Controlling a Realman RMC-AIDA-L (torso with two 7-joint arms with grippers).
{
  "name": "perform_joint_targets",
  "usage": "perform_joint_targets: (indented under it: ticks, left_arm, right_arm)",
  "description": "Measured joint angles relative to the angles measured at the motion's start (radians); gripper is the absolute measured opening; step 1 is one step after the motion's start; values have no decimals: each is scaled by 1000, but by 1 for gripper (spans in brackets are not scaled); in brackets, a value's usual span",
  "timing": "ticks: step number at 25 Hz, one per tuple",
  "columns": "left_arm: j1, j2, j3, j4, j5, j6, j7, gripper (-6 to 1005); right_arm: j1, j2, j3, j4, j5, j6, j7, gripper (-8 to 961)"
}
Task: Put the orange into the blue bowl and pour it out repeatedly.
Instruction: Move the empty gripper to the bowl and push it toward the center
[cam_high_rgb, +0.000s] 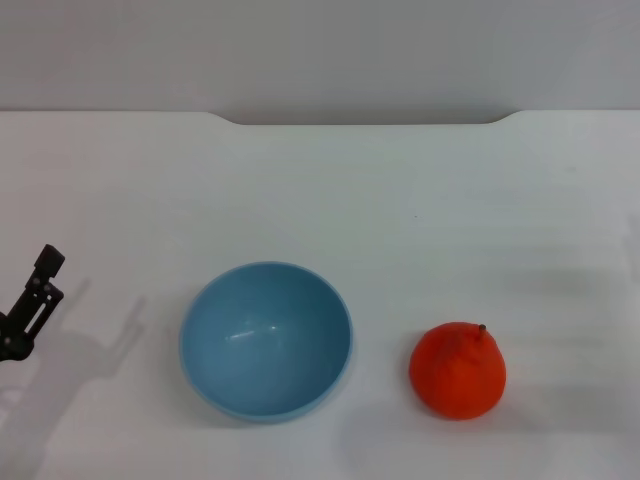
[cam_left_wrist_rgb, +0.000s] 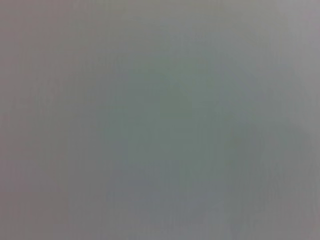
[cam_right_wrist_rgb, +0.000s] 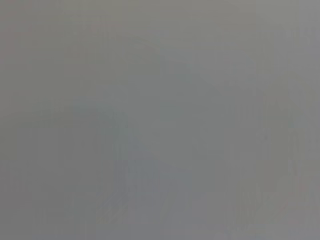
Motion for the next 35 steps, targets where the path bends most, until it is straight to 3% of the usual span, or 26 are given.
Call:
perform_joint_targets:
  ticks: [10, 17, 19, 22, 27, 31, 35]
  left_arm:
    - [-34, 0, -5, 0, 0, -47, -26, 725]
    - [-147, 3, -22, 82, -10, -165, -290, 723]
    - [-182, 4, -16, 150, -5, -245, -390, 723]
    - [-228, 14, 65, 300, 34, -412, -605, 724]
    - [-287, 46, 214, 605, 294, -668, -1040, 724]
    - [-331, 67, 240, 818, 623, -639, -1346, 725]
    - [-348, 72, 227, 1082, 1015, -547, -1813, 670]
  right_arm:
    - [12, 0, 26, -2, 0, 43, 0, 546]
    - [18, 0, 26, -4, 0, 45, 0, 542]
    - [24, 0, 26, -4, 0, 45, 0, 541]
    - [31, 1, 26, -4, 0, 46, 0, 540]
    - [46, 1, 26, -4, 0, 52, 0, 537]
    - [61, 1, 26, -4, 0, 78, 0, 535]
    - [68, 1, 26, -12, 0, 97, 0, 533]
